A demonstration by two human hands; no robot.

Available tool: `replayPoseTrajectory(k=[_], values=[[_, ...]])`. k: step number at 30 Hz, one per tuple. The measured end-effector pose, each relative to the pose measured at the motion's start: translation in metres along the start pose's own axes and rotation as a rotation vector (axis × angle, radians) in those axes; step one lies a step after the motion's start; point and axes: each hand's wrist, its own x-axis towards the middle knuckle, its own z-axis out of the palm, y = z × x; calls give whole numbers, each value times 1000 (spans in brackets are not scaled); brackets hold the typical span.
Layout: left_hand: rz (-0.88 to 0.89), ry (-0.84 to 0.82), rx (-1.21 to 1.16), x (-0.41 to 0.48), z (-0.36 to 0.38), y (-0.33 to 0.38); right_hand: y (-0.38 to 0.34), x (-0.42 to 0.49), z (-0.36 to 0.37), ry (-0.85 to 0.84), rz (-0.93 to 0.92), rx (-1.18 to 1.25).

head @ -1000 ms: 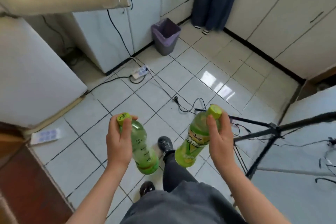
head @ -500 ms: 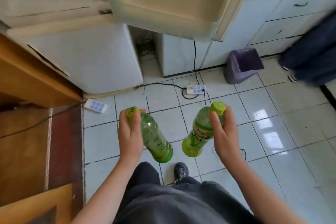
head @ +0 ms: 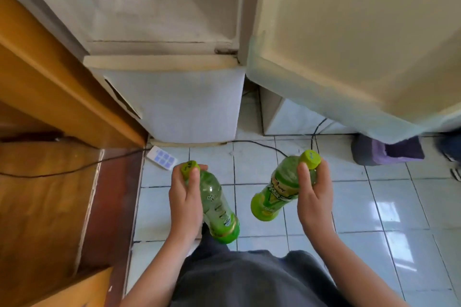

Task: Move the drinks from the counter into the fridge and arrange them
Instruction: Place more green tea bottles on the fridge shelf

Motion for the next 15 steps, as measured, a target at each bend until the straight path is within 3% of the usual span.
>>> replayPoseTrajectory(k=[9, 15], values=[[167, -22, 40, 146, -45, 55, -78, 96, 128, -69, -161, 24], [227, 56, 27, 205, -57, 76, -124, 151, 179, -158, -244, 58]])
